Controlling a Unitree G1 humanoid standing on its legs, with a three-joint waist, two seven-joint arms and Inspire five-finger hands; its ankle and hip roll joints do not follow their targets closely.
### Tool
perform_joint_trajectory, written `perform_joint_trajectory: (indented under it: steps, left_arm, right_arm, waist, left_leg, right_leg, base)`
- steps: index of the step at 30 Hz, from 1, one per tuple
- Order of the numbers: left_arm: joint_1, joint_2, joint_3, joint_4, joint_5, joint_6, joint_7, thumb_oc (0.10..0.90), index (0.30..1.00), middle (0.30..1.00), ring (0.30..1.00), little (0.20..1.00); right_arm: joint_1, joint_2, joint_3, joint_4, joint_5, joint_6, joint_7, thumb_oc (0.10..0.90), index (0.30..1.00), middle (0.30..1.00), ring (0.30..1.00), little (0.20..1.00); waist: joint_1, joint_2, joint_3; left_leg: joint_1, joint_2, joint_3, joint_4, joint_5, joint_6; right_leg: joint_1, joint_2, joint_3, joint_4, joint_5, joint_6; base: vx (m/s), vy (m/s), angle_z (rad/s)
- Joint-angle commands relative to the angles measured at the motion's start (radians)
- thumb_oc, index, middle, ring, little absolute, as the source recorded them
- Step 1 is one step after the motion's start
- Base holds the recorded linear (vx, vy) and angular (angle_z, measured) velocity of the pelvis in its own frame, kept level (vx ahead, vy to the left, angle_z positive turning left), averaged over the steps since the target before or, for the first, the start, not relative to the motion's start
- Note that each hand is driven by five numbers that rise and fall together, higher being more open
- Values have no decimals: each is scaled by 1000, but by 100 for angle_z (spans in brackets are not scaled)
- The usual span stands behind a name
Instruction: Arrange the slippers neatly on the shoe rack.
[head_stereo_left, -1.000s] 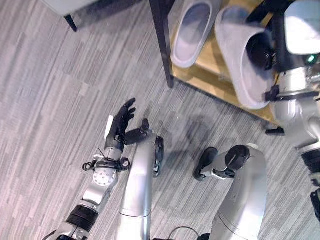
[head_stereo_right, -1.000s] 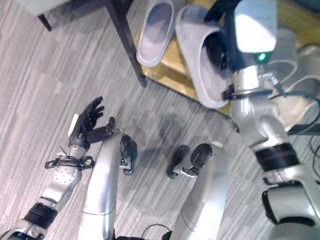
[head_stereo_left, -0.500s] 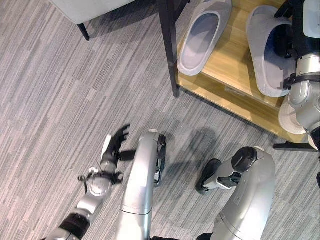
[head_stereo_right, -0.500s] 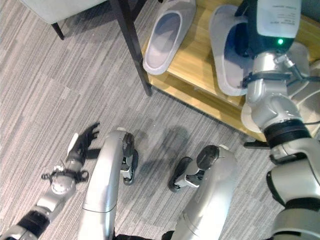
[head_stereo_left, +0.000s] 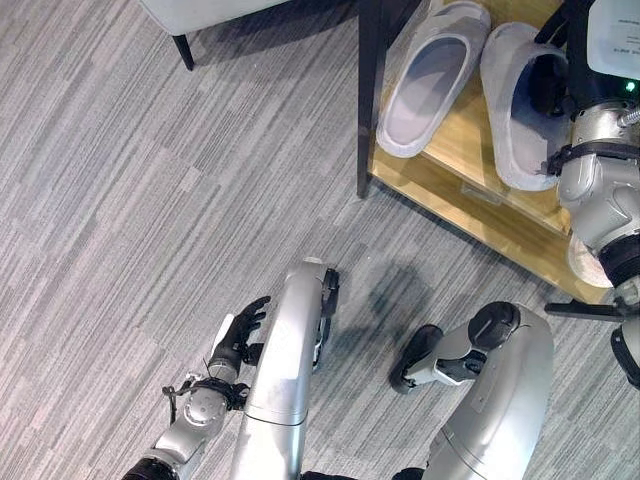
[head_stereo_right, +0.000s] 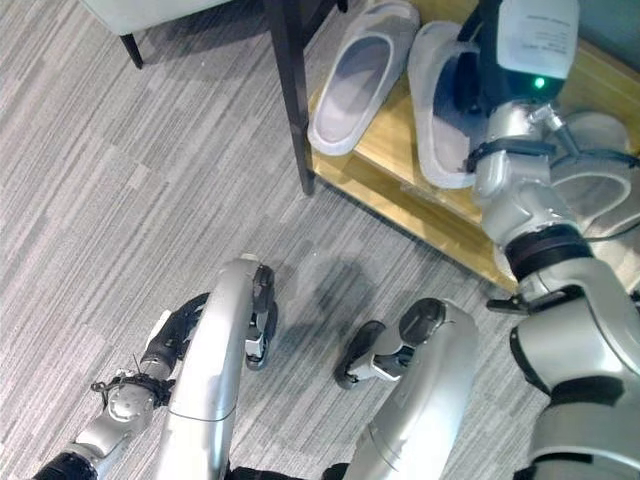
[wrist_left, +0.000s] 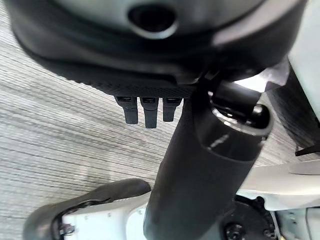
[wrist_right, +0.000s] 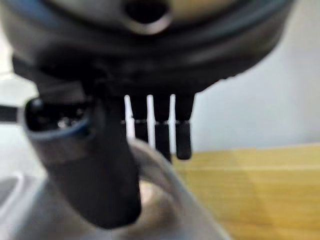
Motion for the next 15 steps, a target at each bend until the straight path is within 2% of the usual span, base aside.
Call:
perform_joint_trajectory:
  steps: [1,8,15]
  left_arm:
    - [0,29,-16,-95,-3,-74,22,800,900,900,900,900]
    - [-8,26,-6,-88,0,-62,25,800,900,900,900,900]
    - [5,19,17,-75,4,-51,33,800,900,900,900,900]
  right_arm:
    - [-194,14,26,6,35,3,-35,800,900,900,900,900]
    - [-209,44,44,19,65,-8,-20,800,900,900,900,900]
    - [-133,37,6,-91,31,-3,-13,800,900,900,900,900]
  waist:
    - [55,-2,-33]
    - [41,-13,-33]
    - [25,-19,-33]
  left_leg:
    - [-29,63,-7,-30,-52,-61]
    - [-29,75,2,-12,-55,-70]
    - [-29,82,7,5,-60,-74]
  right_leg:
    - [91,25,55,127,-68,-63]
    - [82,24,55,151,-69,-58]
    - [70,35,65,169,-69,-56]
  base:
    - [0,0,0]
    - [-2,1,1]
    - [-1,-1,-1]
